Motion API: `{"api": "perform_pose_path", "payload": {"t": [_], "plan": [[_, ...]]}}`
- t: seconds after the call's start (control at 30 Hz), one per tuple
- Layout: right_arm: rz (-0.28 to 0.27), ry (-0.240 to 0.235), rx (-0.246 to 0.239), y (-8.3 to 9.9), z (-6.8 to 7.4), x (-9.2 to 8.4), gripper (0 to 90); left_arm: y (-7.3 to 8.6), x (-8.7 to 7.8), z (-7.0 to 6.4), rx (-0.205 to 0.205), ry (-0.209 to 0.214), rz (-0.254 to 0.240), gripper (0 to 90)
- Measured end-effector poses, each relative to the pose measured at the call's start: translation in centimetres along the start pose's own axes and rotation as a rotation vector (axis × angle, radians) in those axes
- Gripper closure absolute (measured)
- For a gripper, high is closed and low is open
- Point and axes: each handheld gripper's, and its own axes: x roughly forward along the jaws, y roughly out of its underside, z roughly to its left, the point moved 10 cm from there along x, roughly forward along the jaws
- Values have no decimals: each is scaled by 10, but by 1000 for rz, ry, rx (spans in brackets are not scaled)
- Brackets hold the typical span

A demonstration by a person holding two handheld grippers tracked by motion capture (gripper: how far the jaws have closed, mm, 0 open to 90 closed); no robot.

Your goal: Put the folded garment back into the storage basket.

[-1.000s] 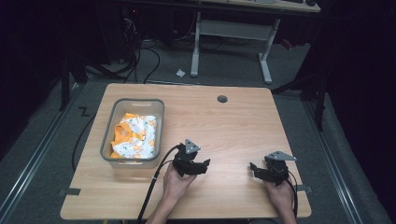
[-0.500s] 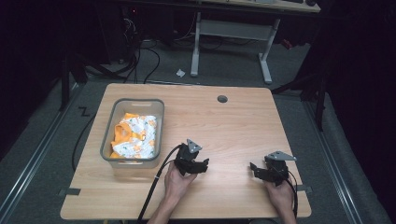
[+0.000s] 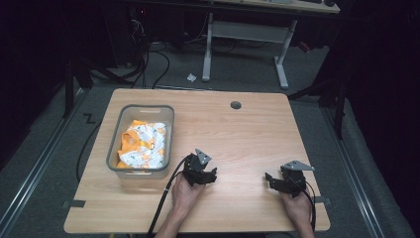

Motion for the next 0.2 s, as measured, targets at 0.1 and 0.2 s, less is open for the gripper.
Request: {"api": "perform_pose_path", "payload": {"t": [0.1, 0.2], "plan": [[0, 0, 0, 0, 0, 0, 284, 1, -1, 1, -1, -2, 0, 290], [0, 0, 0, 0, 0, 0, 284, 1, -1, 1, -1, -5, 1, 288]]}}
